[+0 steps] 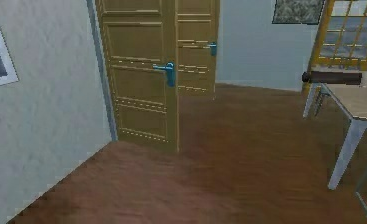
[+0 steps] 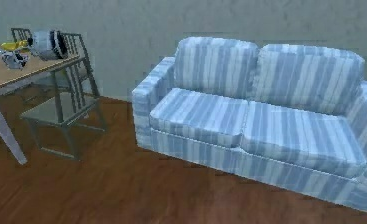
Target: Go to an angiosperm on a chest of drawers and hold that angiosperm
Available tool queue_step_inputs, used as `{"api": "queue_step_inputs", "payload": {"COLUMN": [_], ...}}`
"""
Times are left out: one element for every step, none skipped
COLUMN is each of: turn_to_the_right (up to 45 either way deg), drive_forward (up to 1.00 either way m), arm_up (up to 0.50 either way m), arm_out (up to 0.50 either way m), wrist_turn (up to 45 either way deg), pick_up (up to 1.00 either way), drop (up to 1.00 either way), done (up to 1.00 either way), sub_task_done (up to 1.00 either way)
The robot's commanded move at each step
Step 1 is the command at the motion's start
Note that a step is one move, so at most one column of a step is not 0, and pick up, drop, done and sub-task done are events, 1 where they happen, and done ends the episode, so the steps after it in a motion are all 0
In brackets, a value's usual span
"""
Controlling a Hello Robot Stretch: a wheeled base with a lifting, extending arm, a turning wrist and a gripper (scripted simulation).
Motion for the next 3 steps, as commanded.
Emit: {"api": "queue_step_inputs", "payload": {"turn_to_the_right": [3.0,3.0,0.0], "drive_forward": [0.0,0.0,0.45], "arm_up": [0.0,0.0,0.0], "arm_out": [0.0,0.0,0.0], "wrist_turn": [0.0,0.0,0.0], "pick_up": [0.0,0.0,0.0], "drop": [0.0,0.0,0.0], "done": [0.0,0.0,0.0], "sub_task_done": [0.0,0.0,0.0]}}
